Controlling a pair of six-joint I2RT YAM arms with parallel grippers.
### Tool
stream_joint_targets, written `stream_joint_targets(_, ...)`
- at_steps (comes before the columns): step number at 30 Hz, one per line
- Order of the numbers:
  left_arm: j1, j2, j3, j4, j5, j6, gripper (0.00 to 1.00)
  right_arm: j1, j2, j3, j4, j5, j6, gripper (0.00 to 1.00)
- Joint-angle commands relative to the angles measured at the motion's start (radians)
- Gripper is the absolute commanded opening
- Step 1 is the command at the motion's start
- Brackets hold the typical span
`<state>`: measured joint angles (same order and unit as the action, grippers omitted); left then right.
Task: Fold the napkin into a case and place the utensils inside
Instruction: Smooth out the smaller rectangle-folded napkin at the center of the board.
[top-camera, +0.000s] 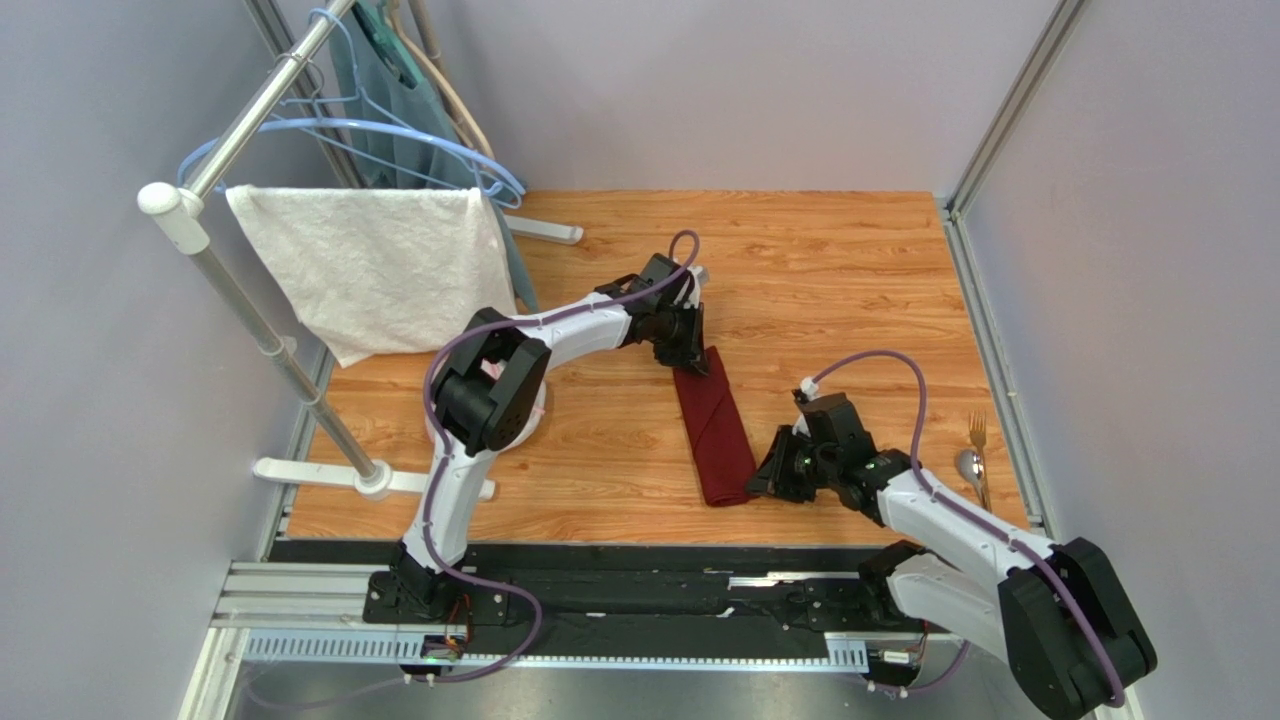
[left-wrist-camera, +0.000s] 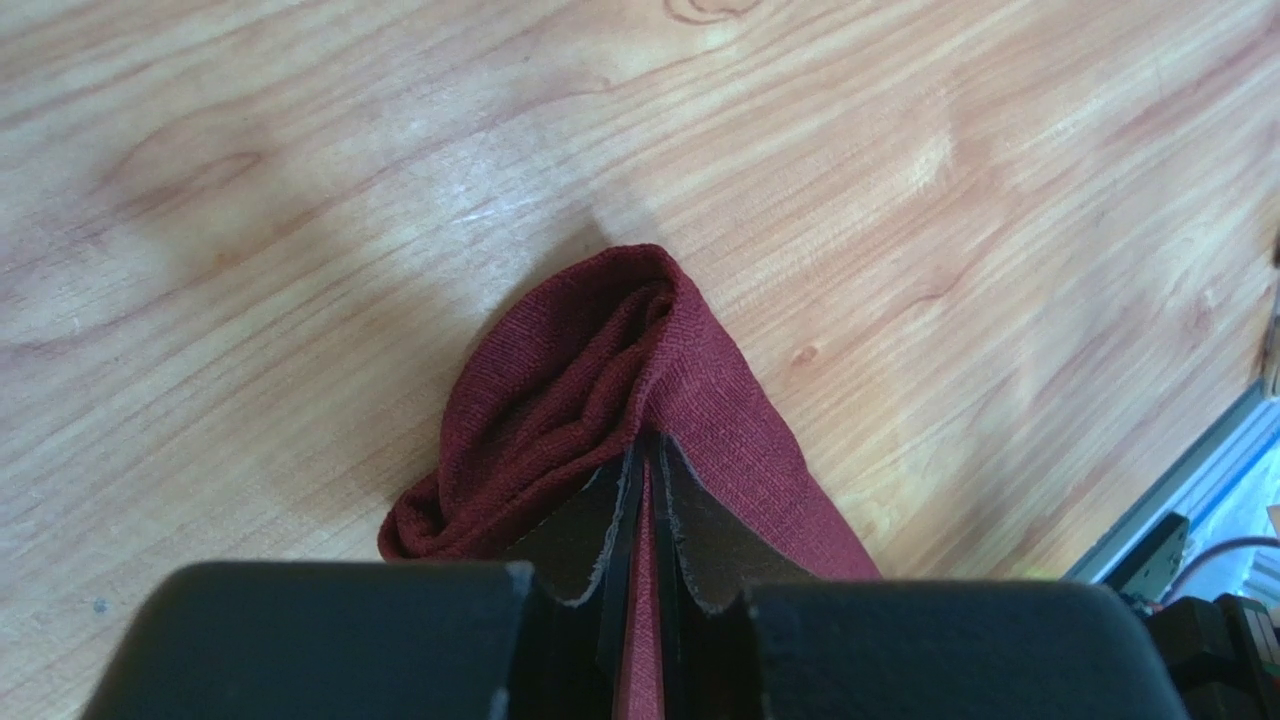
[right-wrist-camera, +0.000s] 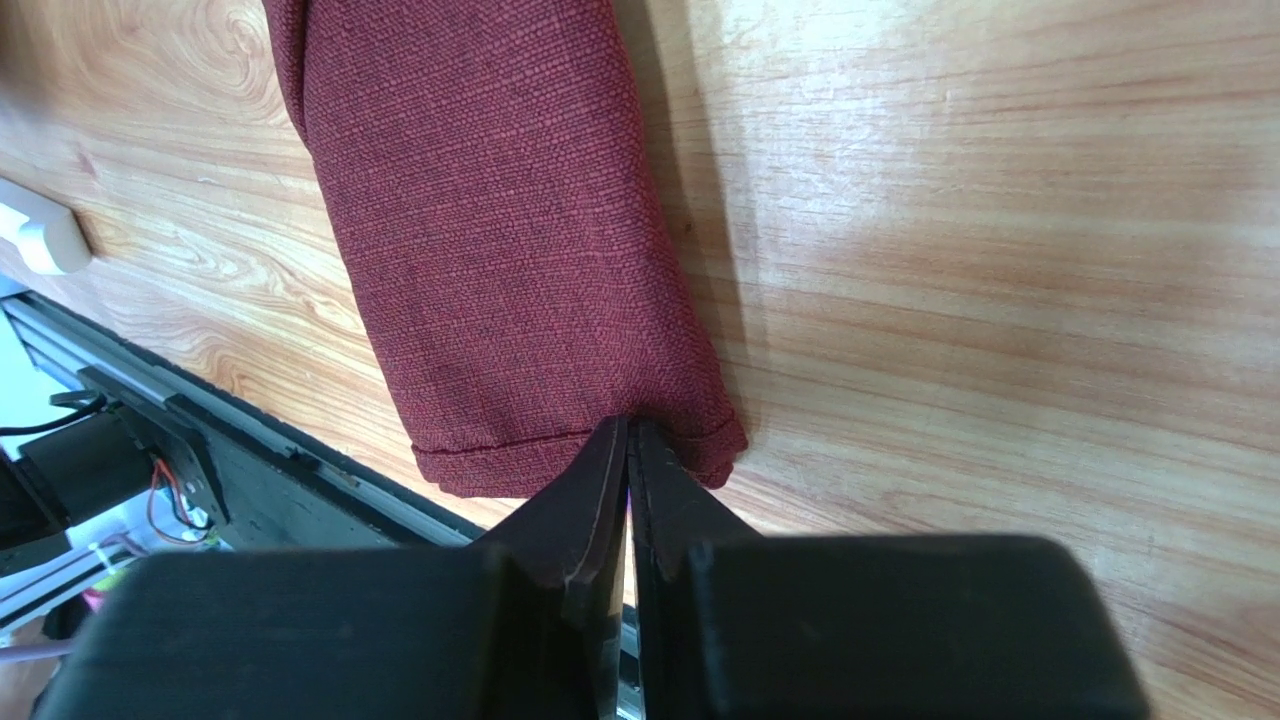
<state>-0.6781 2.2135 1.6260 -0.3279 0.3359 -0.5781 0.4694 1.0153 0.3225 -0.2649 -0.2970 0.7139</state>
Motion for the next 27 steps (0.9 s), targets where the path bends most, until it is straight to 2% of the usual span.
stream_joint_targets(1,-0.003,-0.063,0.008,0.012,0.023,0.038,0.14,0.032,-0.026,0.039,-0.020,0.062,-0.004,0.08)
stream_joint_targets(5,-0.001,-0.129,0.012,-0.005,0.049,0.032,0.17,0.073,-0.052,0.110,-0.083,0.079,0.012,0.08)
stream_joint_targets(10,-0.001,-0.109,0.029,0.009,0.101,0.004,0.18,0.130,-0.054,0.139,-0.065,0.075,0.045,0.10)
stream_joint_targets(17,0.000,0.052,0.092,0.015,0.129,0.007,0.17,0.166,0.054,0.040,0.148,0.039,0.093,0.09)
stream_joint_targets(21,0.000,0.092,0.162,-0.043,0.117,0.049,0.17,0.166,0.124,0.016,0.179,0.052,0.081,0.08)
stream_joint_targets(25,-0.001,0.007,0.161,-0.071,0.092,0.063,0.20,0.166,0.034,0.091,0.018,0.128,0.052,0.08)
stream_joint_targets(27,-0.005,-0.044,0.150,-0.074,0.077,0.066,0.24,0.164,-0.032,0.177,-0.141,0.186,0.033,0.10)
